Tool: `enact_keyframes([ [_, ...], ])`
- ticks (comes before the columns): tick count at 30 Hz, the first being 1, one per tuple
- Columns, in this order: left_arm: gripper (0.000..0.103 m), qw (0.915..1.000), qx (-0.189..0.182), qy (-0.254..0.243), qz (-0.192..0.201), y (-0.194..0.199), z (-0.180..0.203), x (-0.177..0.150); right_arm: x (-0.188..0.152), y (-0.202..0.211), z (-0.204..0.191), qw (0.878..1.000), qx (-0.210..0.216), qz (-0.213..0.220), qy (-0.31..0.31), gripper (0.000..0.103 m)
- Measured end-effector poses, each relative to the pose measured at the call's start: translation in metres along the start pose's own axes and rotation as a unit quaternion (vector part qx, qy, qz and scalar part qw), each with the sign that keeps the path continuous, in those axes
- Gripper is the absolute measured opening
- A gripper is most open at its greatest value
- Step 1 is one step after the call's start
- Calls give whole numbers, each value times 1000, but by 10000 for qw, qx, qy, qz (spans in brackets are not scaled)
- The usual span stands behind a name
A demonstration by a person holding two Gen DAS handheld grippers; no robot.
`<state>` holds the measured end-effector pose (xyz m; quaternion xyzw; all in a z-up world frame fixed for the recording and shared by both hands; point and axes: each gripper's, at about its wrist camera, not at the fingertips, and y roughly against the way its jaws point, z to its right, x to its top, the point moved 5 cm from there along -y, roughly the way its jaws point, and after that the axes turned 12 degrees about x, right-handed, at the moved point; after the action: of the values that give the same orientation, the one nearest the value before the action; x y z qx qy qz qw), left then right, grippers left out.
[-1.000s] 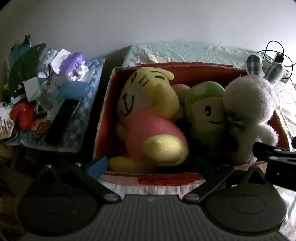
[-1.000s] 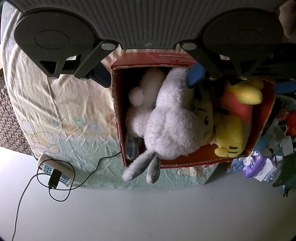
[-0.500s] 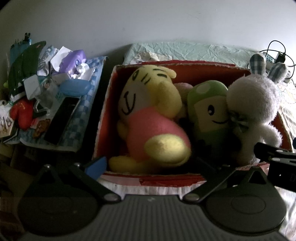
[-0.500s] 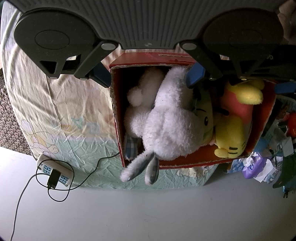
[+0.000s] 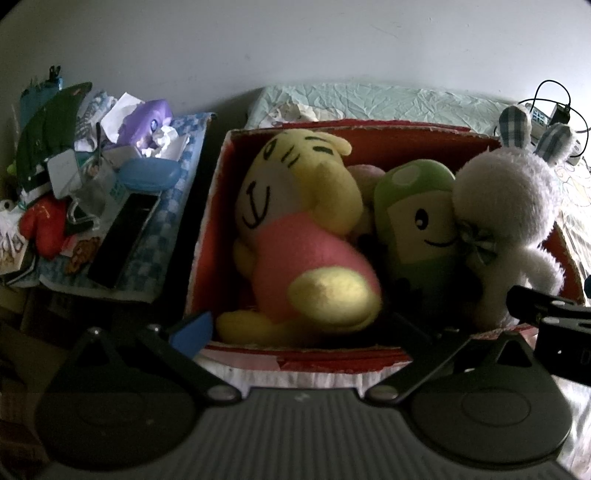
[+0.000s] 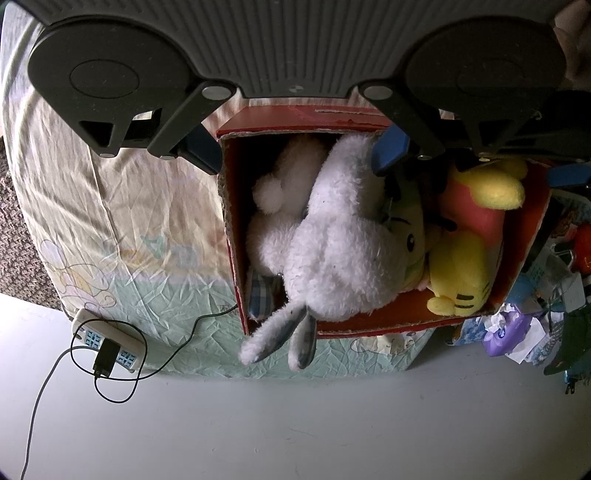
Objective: Organize objects
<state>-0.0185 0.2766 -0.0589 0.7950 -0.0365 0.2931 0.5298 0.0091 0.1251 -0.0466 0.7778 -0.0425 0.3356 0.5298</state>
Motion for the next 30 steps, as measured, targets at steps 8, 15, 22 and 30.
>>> enact_keyframes([
  [8, 102, 10000, -1, -17, 21, 0, 1, 0, 1, 0, 1, 10000, 5, -9, -2, 90],
  [15, 102, 10000, -67, -11, 39, -1, -1, 2, 0, 0, 1, 10000, 15, -17, -10, 90],
  [22, 102, 10000, -76, -13, 34, -2, -1, 2, 0, 0, 1, 10000, 15, -19, -5, 90],
  [30, 102, 10000, -81, -21, 26, -4, 1, 2, 1, 0, 1, 10000, 15, -19, -5, 90],
])
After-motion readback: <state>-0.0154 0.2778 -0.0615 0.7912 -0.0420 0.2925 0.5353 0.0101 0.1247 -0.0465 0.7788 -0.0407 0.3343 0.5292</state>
